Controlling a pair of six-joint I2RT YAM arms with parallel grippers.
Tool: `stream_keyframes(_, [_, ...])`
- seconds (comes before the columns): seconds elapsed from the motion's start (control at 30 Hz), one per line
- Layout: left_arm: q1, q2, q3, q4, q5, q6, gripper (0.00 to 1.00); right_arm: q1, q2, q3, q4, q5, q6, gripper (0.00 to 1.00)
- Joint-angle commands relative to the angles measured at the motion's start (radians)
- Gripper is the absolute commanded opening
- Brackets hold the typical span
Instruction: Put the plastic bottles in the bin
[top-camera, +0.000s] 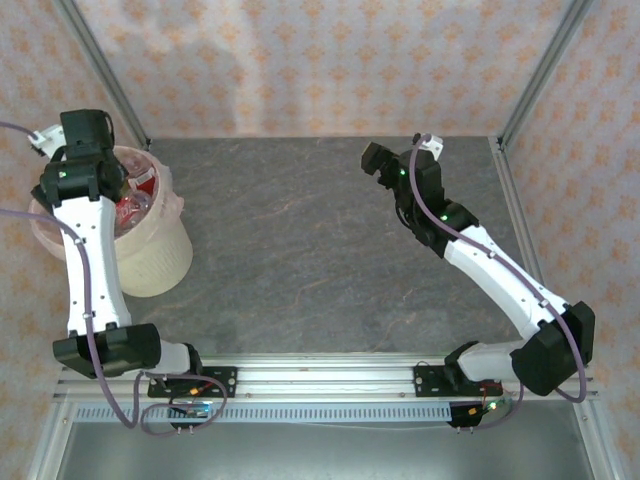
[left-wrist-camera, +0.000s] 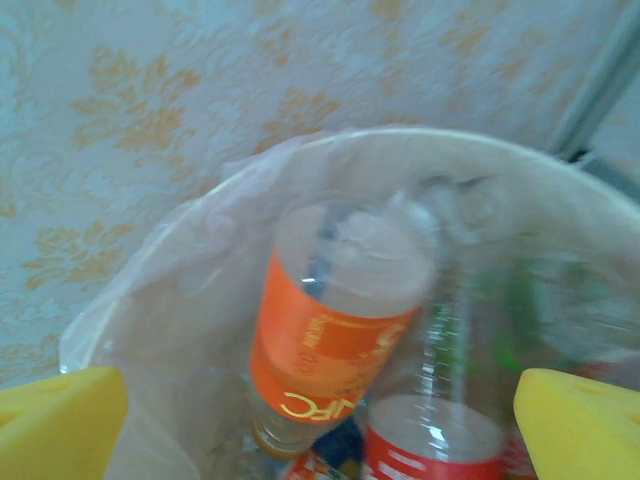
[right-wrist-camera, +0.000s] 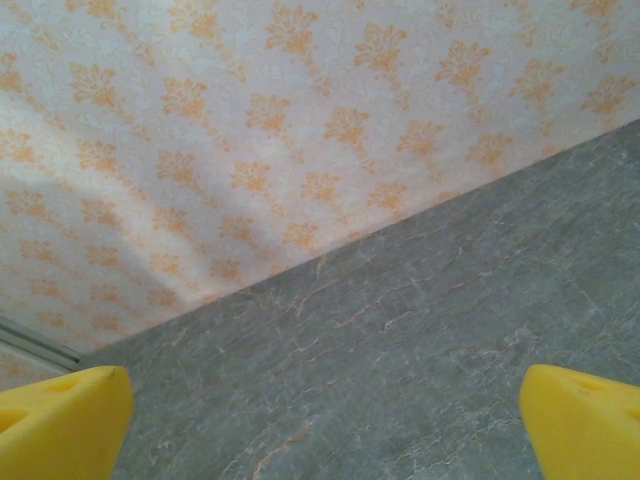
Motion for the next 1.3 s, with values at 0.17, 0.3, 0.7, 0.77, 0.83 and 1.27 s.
stream_keyframes(0.17, [-0.315, -0.195, -0.117, 0.322, 0.253, 0.067, 1.00, -0.006, -0.081, -0.056, 0.033, 0.163, -0.010, 0.99])
stream_keyframes(0.3, [-0.432, -0.274, -0.301, 0.584, 0.567, 0.090, 1.00, -0.014, -0.107, -0.090, 0.034, 0.214, -0.054, 0.99])
stream_keyframes(0.7, [-0.625, -0.322, -0.784, 0.983, 0.564, 0.265, 1.00, -0.111, -0.168, -0.316, 0.076, 0.399, -0.237, 0.99])
stream_keyframes(0.77, [-0.625, -0.304, -0.836, 0.990, 0.482, 0.322, 1.00, -0.142, -0.165, -0.381, 0.117, 0.402, -0.280, 0.99])
stream_keyframes(0.83, [-0.620, -0.272, -0.885, 1.007, 0.423, 0.371, 1.00, -0.184, -0.163, -0.458, 0.185, 0.390, -0.305, 0.99])
stream_keyframes(1.27, [-0.424, -0.130, -1.195, 1.305, 0.329, 0.459, 1.00, -0.419, -0.015, -0.655, 0.413, 0.074, -0.382, 0.99])
